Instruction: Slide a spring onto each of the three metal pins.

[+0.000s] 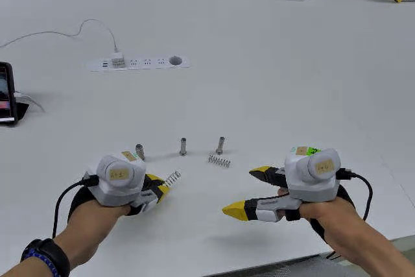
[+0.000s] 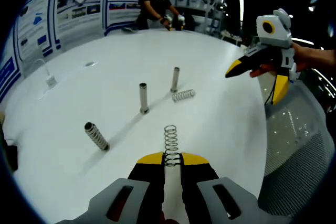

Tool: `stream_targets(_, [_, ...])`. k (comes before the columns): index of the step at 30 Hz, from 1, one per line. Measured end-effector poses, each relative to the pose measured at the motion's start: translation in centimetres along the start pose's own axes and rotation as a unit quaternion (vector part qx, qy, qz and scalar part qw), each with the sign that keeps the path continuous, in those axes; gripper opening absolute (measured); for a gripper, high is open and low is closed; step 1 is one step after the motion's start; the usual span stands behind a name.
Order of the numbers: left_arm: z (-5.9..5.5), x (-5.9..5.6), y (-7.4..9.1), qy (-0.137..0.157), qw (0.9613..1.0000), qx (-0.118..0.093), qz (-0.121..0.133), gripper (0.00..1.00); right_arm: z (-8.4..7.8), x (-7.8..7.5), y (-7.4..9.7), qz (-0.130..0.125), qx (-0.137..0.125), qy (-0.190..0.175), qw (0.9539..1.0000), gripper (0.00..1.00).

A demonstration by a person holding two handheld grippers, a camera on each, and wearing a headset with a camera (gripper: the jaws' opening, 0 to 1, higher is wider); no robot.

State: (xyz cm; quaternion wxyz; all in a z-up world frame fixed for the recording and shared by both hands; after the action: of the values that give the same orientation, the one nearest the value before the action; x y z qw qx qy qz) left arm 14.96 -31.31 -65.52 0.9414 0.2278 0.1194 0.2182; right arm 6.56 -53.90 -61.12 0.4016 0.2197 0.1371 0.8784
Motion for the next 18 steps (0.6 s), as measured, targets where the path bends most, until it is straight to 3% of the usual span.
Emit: stream_targets(18, [0.7,0.4,3.2,-0.011,0.9998,-0.013,0.011,0.10,1.0,0.4,-1.4,0.016,-0.009,-0.003,0.9998,0.71])
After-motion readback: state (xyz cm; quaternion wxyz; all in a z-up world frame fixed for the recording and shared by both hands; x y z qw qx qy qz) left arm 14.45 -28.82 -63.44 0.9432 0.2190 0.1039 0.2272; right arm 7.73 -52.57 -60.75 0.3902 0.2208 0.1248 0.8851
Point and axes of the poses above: the centre of the closed fingertips' face, and the gripper's own axes: y roughly backward along the fingers, x roughly to its left, z roughly out of its top, the point moved 8 cm from there along y, roughly backward along the fingers, and after that the axes turned 13 degrees about -x, right-handed, at the moved point
